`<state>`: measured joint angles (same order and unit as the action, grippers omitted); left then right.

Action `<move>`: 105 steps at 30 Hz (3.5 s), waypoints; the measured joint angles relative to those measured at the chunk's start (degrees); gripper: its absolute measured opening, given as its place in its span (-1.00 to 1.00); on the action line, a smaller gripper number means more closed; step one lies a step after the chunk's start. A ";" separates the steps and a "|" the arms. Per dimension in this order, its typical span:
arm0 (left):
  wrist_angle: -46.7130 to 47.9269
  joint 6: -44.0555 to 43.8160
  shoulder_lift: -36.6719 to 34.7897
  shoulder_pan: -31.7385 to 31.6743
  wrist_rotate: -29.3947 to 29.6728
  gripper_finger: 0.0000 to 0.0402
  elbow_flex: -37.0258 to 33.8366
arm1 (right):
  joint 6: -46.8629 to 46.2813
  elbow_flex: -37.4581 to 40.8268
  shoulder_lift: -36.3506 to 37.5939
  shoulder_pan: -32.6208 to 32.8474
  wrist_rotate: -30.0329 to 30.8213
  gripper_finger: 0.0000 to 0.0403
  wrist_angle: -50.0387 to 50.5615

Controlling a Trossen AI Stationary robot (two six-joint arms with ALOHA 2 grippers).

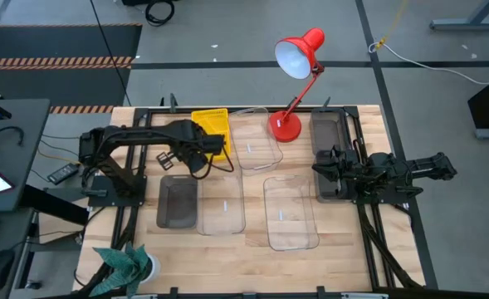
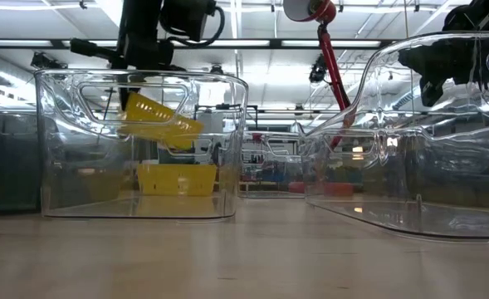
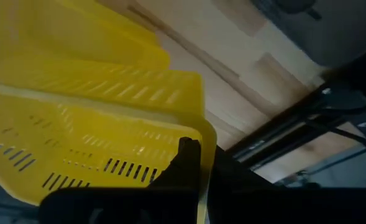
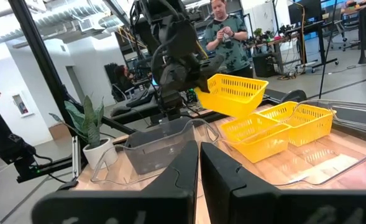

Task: Stack baskets by color
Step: Stack the left yellow bin on the bottom right yellow bin, then stack the top yellow bin on the bottom yellow bin

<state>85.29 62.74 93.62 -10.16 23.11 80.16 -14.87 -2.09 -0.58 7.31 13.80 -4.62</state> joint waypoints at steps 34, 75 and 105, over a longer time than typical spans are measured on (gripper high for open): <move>-33.97 25.65 -14.16 -2.99 -0.28 -0.96 -24.00 | 0.00 0.00 -0.04 0.00 0.02 -0.89 -0.04; -43.50 41.66 -12.53 -10.61 -7.00 -0.96 -28.11 | 0.00 0.00 -0.04 0.01 0.01 -0.89 -0.01; -40.85 30.82 -11.97 -11.85 -10.19 -0.11 -26.66 | 0.00 0.00 -0.05 0.00 0.02 -0.89 -0.02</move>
<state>44.44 93.56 81.65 -22.00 12.92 53.50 -14.87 -2.09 -0.62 7.31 13.82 -4.64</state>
